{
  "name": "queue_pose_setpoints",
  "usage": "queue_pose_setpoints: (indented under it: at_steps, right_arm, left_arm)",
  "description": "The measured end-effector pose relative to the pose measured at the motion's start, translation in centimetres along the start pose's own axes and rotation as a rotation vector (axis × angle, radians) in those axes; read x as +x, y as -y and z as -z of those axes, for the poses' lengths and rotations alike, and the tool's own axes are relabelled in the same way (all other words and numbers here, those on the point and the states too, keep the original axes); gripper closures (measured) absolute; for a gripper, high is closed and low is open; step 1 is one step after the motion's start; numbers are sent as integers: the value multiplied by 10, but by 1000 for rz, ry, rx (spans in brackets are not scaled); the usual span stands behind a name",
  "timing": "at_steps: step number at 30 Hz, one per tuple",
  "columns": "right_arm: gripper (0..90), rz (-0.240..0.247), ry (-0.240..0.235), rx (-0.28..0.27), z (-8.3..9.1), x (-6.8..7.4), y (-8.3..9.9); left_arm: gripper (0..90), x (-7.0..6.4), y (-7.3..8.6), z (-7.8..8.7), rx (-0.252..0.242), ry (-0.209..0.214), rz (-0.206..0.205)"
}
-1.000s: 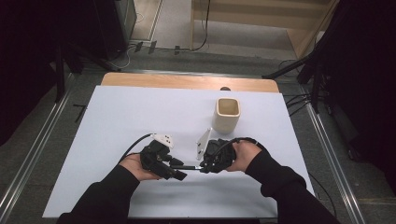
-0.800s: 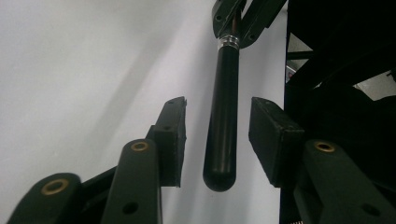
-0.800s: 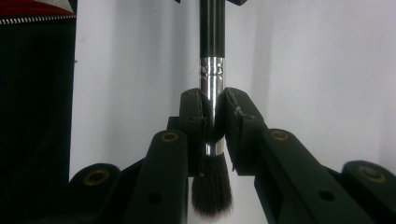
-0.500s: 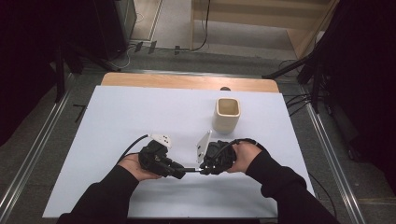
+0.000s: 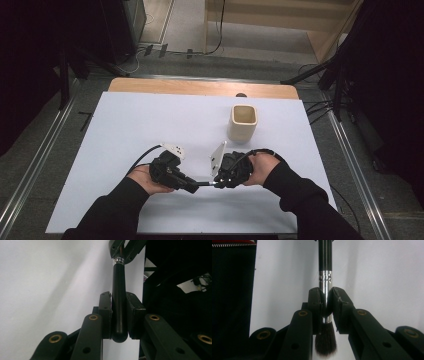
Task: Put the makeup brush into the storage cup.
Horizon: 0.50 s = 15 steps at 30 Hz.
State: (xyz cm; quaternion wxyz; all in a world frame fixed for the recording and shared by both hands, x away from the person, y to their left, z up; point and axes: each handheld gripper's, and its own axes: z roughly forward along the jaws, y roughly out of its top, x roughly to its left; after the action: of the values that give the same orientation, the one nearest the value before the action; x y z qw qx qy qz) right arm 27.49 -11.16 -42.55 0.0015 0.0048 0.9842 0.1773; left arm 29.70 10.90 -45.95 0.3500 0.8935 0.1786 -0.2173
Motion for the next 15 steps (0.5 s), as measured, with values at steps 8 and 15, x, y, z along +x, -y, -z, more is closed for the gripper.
queue_pose_setpoints:
  at_steps: [8,15]
  right_arm:
    - [788,3,-22,8,-2,2,-1]
    - [788,13,-23,26,-6,2,-3]
  left_arm:
    - [790,2,2,-1,8,31,11]
    - [754,1,1,-3,6,14,11]
